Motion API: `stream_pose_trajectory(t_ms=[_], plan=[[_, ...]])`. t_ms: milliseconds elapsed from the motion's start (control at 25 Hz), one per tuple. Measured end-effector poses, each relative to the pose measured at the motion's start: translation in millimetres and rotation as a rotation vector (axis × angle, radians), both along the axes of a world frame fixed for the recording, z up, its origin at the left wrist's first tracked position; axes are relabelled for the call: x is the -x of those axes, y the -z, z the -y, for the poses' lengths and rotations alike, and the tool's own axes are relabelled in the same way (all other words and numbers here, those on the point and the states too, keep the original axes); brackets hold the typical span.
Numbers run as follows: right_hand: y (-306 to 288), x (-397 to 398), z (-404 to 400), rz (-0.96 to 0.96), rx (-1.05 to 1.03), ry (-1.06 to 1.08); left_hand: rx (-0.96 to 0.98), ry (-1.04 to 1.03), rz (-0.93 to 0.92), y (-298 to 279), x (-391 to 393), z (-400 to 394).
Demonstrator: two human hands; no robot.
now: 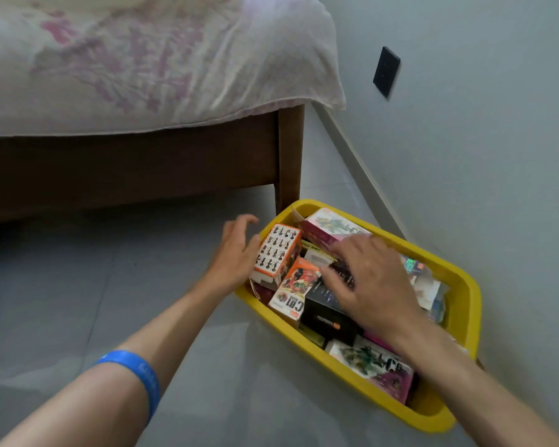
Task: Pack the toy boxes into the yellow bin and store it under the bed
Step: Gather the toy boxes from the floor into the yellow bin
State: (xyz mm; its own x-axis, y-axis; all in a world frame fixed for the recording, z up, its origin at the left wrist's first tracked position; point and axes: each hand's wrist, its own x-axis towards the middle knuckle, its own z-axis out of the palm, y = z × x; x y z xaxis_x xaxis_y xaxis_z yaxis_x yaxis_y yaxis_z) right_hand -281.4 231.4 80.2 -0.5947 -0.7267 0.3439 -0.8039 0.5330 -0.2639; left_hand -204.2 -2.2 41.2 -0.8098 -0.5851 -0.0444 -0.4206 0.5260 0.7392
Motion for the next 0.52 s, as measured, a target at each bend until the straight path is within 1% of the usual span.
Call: stream_pose_trajectory(t_ms=[40,80,160,200,320,440,520], plan=[[2.3,-21.9,-10.3,-0.032,-0.027,-0.030,-0.085,-0.070,0.034,-1.2,0.5,1.1],[8.5,-41.8,-20.9,-0.073,-0.095,-0.051,-0.156,-0.099,0.089,-2.4,2.8,1.6],[24.4,-71.0,-34.4,-0.129,-0.274,-0.062,-0.227,-0.130,0.154,-2.0,4.2,6.5],[29.6,-78.9,-39.4,-0.141,-0.323,-0.047,-0.260,-0.141,0.182,-1.1,2.3,7.5],[35.5,-84.2,-43.1,-0.173,-0.292,-0.046,-0.356,-0.138,0.267,1.9,-12.9,12.4],[34.6,-81.9,-43.9,-0.135,-0.218,-0.056,-0.293,-0.145,0.307,4.6,-38.6,17.3],[33.5,-81.8,-40.7,-0.088,-0.174,-0.126,-0.276,-0.171,0.398,-2.2,-65.7,29.3]])
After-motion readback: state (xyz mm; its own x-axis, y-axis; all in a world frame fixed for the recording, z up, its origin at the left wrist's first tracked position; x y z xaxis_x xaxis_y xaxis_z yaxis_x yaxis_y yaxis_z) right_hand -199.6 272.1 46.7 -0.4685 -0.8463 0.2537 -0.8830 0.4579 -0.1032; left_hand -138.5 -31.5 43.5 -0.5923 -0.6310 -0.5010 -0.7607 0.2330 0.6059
